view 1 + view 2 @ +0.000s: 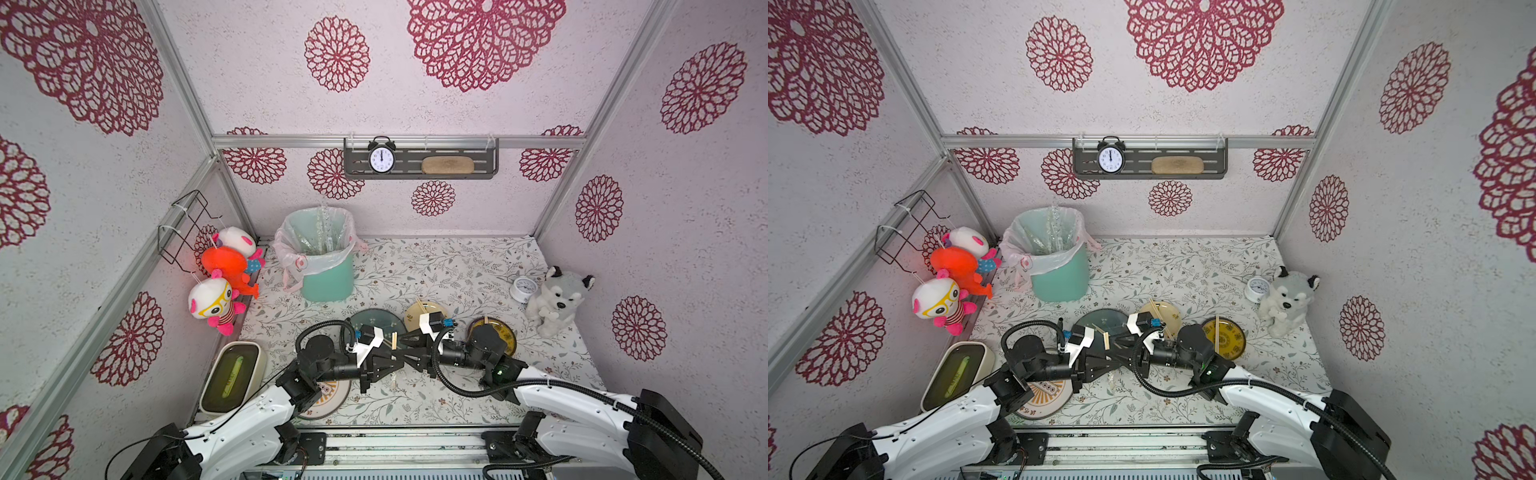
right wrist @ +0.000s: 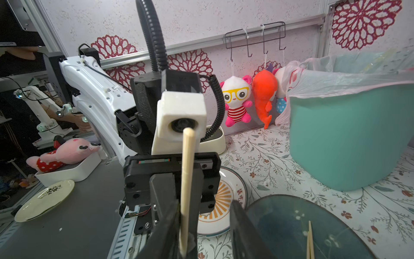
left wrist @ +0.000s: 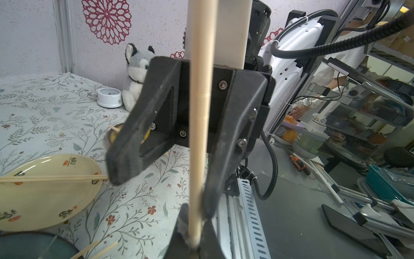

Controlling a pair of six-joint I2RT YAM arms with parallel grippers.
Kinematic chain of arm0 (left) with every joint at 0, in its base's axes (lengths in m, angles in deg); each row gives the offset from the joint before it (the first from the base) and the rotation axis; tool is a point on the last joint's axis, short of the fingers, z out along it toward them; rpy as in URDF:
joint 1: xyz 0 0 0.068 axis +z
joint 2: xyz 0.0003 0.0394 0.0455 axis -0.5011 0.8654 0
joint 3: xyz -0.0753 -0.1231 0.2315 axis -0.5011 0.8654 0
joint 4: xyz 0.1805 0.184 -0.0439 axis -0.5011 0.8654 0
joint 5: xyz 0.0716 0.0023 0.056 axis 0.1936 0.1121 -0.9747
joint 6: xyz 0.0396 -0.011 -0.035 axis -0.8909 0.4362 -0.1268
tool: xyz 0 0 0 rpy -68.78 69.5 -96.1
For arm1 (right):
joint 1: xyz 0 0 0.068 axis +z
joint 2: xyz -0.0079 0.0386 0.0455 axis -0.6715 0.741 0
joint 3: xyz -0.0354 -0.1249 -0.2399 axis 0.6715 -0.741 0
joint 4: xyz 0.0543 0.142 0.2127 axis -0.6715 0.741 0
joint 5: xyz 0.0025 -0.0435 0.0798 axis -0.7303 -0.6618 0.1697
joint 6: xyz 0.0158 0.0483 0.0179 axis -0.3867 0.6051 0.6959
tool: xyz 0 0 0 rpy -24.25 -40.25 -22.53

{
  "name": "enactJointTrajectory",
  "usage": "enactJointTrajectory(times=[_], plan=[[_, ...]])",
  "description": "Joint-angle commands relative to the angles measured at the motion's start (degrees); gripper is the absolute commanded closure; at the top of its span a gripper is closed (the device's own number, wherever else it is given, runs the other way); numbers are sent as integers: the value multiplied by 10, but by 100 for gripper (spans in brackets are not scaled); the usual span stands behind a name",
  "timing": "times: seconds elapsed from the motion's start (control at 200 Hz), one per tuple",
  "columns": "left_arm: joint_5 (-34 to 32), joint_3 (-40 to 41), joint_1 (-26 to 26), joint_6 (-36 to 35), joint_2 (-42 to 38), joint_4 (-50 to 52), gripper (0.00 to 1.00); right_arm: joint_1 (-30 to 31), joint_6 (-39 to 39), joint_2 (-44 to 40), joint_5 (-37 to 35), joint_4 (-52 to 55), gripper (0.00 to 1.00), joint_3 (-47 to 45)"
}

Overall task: Remove the packaging of disposable chopsticks
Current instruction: Remove the packet bag from the disposable chopsticks.

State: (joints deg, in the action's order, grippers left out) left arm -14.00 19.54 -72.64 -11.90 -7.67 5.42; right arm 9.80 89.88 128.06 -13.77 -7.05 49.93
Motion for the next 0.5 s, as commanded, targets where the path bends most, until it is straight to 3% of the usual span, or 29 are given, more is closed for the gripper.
enactJointTrajectory(times=[0.0, 0.11, 0.325, 0.4, 0.465, 0.495], plan=[[11, 2, 3, -10, -7, -3, 100, -3, 10, 2, 16, -44, 67, 12], [12, 3, 3, -9, -6, -6, 100, -3, 16, 5, 19, -52, 75, 8], [8, 1, 3, -12, -8, 0, 100, -2, 32, 23, 39, -75, 75, 6], [8, -1, 3, -11, 1, 1, 100, -2, 33, 31, 47, -81, 84, 6], [10, -4, 3, -11, 7, 0, 100, -2, 34, 32, 48, -84, 99, 5], [10, -4, 3, -11, 9, 0, 100, -2, 34, 30, 46, -85, 100, 4]])
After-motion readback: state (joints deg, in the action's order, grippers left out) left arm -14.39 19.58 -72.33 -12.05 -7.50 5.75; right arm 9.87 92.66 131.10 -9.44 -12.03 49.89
